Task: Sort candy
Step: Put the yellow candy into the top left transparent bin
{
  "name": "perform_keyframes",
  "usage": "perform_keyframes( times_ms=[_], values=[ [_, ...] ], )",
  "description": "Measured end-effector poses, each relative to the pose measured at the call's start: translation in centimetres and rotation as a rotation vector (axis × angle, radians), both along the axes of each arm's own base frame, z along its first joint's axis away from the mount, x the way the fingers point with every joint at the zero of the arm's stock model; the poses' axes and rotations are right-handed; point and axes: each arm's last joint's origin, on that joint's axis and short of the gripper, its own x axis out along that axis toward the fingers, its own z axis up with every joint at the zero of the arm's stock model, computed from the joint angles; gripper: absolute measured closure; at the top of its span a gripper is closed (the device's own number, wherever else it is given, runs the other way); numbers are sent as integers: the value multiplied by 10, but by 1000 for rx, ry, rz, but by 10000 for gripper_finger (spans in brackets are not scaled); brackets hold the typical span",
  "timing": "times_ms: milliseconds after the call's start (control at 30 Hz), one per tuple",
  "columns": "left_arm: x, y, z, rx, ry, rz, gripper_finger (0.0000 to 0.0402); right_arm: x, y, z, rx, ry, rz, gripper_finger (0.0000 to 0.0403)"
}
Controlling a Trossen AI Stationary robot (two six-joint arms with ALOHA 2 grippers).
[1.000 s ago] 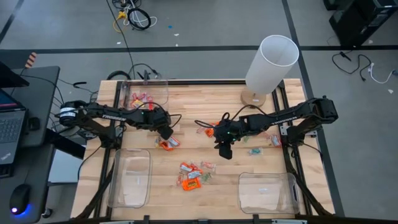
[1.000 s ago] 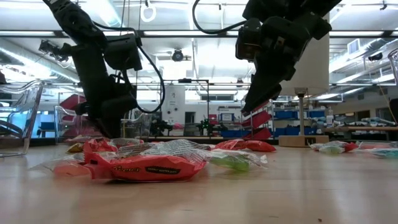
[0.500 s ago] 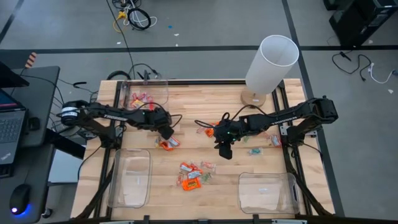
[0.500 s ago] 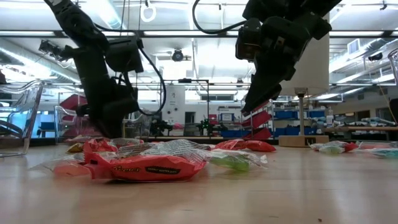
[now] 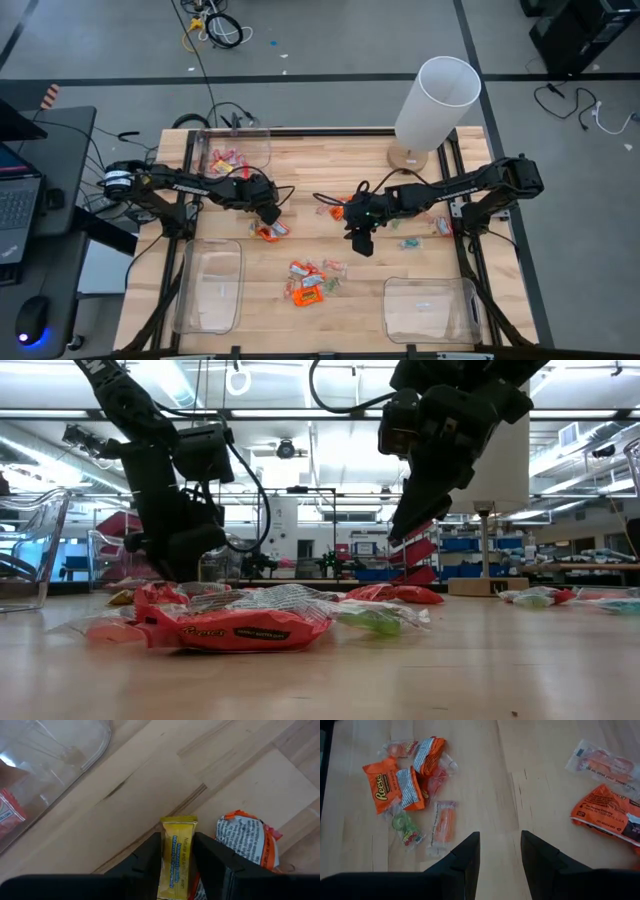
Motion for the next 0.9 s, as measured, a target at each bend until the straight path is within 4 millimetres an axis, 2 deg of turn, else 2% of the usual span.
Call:
perform_keyframes(
  times_ms=[100, 400, 667, 900],
  values=[
    [0, 0, 0, 0, -1, 0, 291, 0, 0, 0, 0, 0, 0, 275],
    [5, 1, 6, 7, -1, -28, 354, 0, 0, 0, -3, 0, -2, 275],
    [12, 2, 18, -2, 13, -70, 361, 0, 0, 0, -10, -6, 3, 275],
    [19, 3, 29, 14, 11, -112, 362, 7, 0, 6, -60, -102, 34, 275]
  ],
)
